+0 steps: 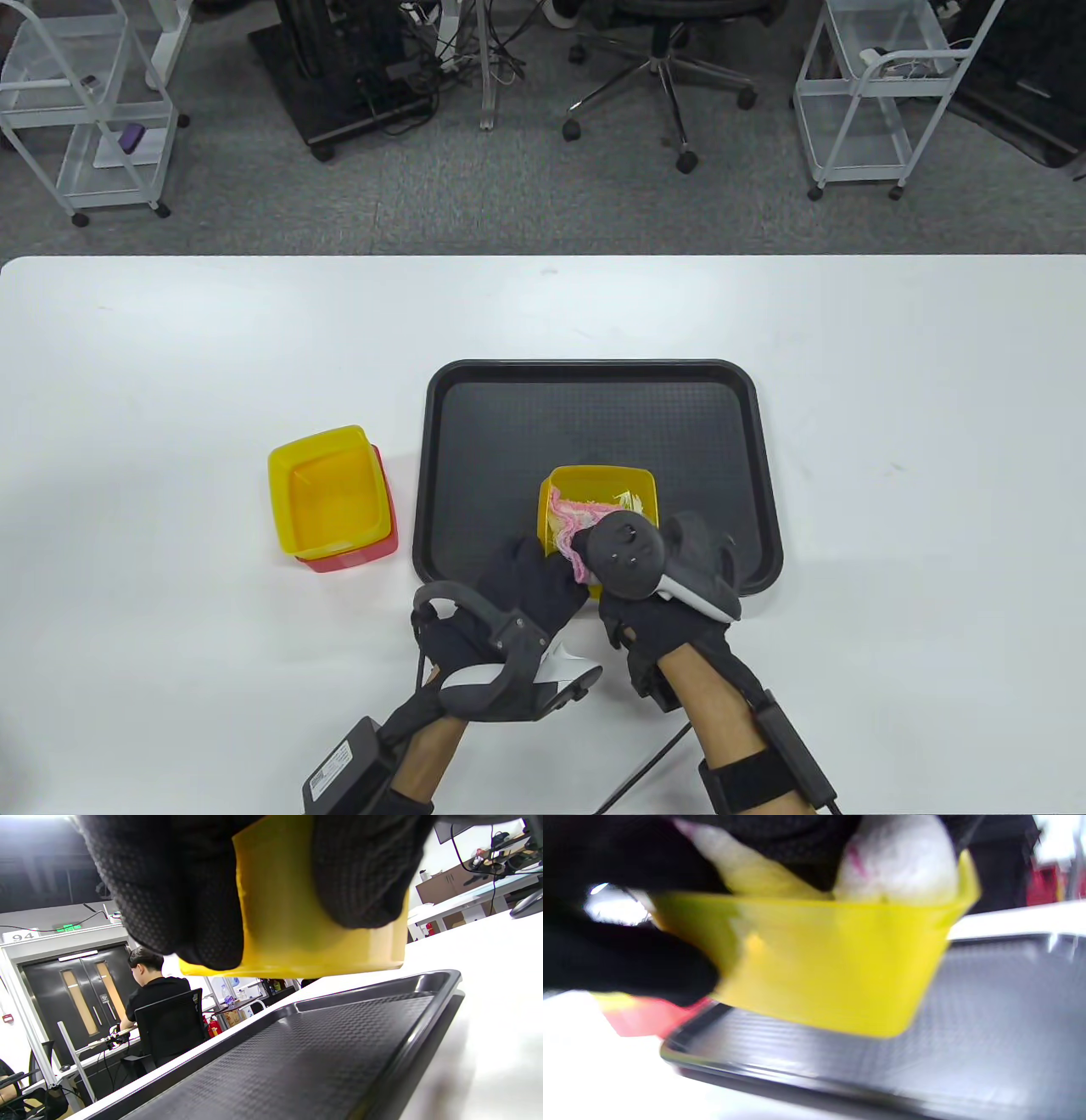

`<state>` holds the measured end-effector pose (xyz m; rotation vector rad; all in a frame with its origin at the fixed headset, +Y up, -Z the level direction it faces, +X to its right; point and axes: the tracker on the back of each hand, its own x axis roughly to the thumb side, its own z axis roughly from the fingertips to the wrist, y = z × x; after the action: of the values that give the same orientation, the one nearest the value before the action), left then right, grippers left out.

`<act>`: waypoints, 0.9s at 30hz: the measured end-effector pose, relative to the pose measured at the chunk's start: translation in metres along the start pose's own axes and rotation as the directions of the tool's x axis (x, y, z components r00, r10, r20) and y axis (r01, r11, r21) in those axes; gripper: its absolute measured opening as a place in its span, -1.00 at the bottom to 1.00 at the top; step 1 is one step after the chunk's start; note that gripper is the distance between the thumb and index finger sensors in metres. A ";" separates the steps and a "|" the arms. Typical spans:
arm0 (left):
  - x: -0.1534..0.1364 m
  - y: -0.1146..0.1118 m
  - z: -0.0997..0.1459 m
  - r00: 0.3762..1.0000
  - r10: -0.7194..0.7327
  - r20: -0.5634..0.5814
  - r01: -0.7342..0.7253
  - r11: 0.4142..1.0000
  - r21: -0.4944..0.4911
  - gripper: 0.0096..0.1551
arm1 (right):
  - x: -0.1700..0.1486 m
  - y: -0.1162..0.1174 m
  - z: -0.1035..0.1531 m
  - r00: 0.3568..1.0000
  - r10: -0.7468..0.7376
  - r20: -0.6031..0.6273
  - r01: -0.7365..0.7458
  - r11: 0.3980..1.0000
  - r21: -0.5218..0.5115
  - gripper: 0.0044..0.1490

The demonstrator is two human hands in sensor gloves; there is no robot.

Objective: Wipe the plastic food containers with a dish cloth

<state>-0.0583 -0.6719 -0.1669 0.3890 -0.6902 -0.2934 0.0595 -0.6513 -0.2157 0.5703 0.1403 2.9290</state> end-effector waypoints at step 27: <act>-0.018 -0.004 0.008 0.998 0.049 -0.037 -0.047 0.998 0.047 -0.64 | -0.004 -0.008 -0.007 0.906 -0.406 -0.120 0.415 0.907 0.065 -0.46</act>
<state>-0.0779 -0.6701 -0.1728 0.4204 -0.6690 -0.2244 0.0615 -0.6441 -0.2242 0.3466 0.3593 2.5463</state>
